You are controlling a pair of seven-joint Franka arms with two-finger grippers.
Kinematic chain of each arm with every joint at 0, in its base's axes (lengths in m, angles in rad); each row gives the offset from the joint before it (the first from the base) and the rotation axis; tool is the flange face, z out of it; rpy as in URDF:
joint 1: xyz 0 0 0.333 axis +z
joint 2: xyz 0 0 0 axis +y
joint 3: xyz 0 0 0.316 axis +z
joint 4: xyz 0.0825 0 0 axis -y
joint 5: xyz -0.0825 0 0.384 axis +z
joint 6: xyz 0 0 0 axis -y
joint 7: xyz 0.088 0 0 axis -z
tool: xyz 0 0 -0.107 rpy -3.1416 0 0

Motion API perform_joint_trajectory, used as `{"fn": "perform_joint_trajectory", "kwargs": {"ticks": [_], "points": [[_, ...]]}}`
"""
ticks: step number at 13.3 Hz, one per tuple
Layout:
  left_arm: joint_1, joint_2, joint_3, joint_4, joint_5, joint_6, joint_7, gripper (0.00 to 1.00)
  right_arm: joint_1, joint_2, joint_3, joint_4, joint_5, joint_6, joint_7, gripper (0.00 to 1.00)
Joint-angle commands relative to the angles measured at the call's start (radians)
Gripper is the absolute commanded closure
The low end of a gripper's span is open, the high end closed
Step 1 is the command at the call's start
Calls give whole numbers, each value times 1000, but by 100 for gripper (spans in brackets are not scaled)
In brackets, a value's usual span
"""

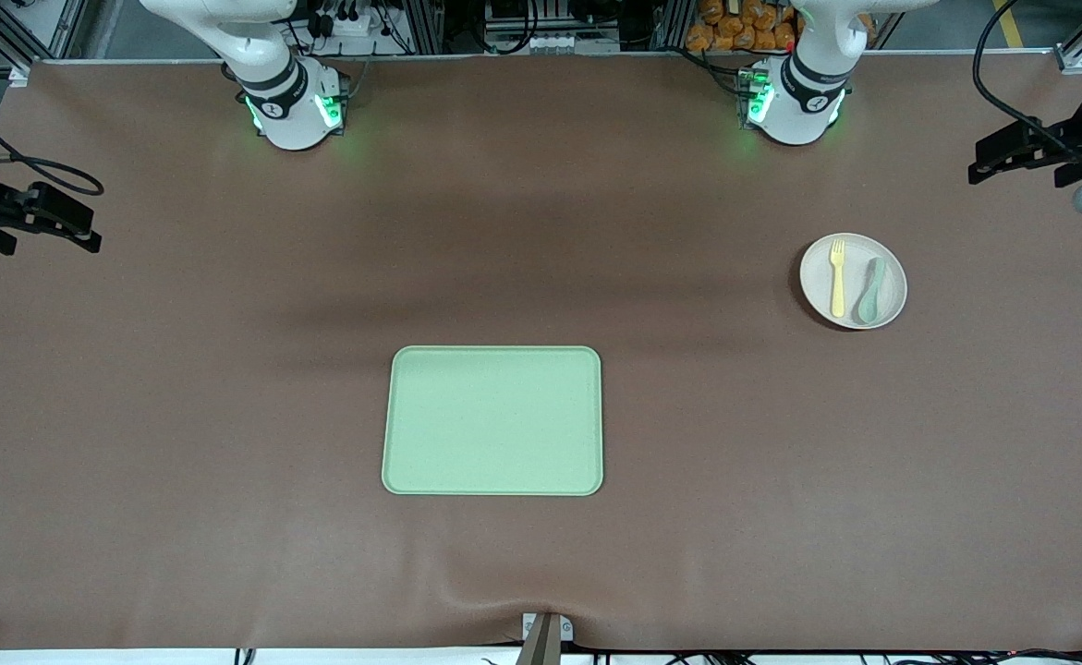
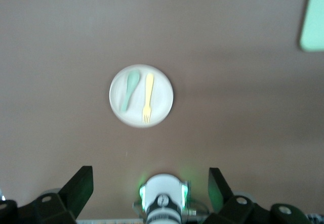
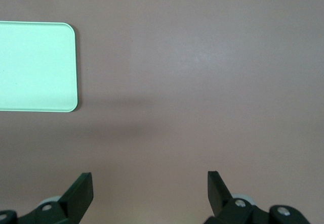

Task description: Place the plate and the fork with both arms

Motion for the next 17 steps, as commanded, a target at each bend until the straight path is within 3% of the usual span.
{"fn": "perform_joint_trajectory", "kwargs": {"ticks": [1, 3, 7, 14, 17], "points": [[56, 22, -4, -132, 56, 16, -1, 0, -26, -4, 16, 0, 0, -6, -16, 0], [130, 34, -4, -253, 60, 131, 12, 0, -26, -4, 16, 0, 0, -6, -16, 0], [216, 77, -4, -564, 64, 547, 27, 0, -26, -4, 16, 0, 0, -6, -16, 0], [316, 373, -6, -576, 64, 849, 349, 0, -31, -3, 16, 0, 0, -6, -16, 0], [316, 434, -4, -574, 64, 860, 358, 0, -35, -3, 16, 0, 0, -6, -16, 0]]}}
